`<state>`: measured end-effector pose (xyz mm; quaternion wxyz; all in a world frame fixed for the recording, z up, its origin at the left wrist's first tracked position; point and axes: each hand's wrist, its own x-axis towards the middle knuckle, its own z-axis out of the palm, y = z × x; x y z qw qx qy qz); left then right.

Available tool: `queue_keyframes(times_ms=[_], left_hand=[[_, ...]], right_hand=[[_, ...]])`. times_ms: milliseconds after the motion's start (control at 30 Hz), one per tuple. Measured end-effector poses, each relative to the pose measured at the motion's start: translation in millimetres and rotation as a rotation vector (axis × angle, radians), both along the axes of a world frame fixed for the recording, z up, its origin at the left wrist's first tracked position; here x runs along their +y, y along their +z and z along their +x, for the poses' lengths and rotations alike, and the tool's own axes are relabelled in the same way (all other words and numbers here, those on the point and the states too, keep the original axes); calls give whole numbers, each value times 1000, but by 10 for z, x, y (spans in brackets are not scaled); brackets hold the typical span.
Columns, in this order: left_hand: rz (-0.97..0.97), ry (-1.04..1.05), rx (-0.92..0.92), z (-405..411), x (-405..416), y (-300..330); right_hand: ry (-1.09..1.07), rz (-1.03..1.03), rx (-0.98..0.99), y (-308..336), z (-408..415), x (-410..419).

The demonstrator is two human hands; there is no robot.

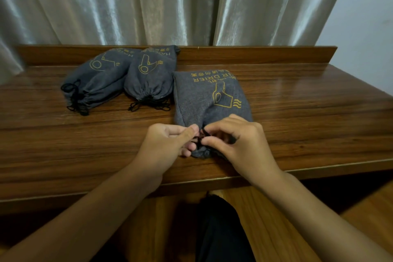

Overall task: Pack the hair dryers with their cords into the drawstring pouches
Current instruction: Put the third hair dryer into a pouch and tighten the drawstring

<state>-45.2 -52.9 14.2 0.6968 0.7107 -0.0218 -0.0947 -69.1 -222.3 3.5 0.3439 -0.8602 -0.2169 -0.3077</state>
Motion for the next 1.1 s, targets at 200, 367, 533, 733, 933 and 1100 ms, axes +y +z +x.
queue_keyframes(times_ms=[200,367,533,733,933,1100], left_hand=[[145,-26,-169,-45,10,-7],[123,-18,-120,-38,12,-9],[-67,-29,85,-8,24,-30],[76,-23,-67,-44,60,-37],[2,-51,-15,-51,78,-31],[195,-85,-243,-62,95,-24]], right_hand=[[-62,-53,-85,-24,-34,46],[-7,-81,-75,-25,-20,0],[16,-182,-228,-96,-27,17],[-9,-62,-164,-74,9,29],[12,-72,-174,-66,16,26],[12,42,-120,-40,7,31]])
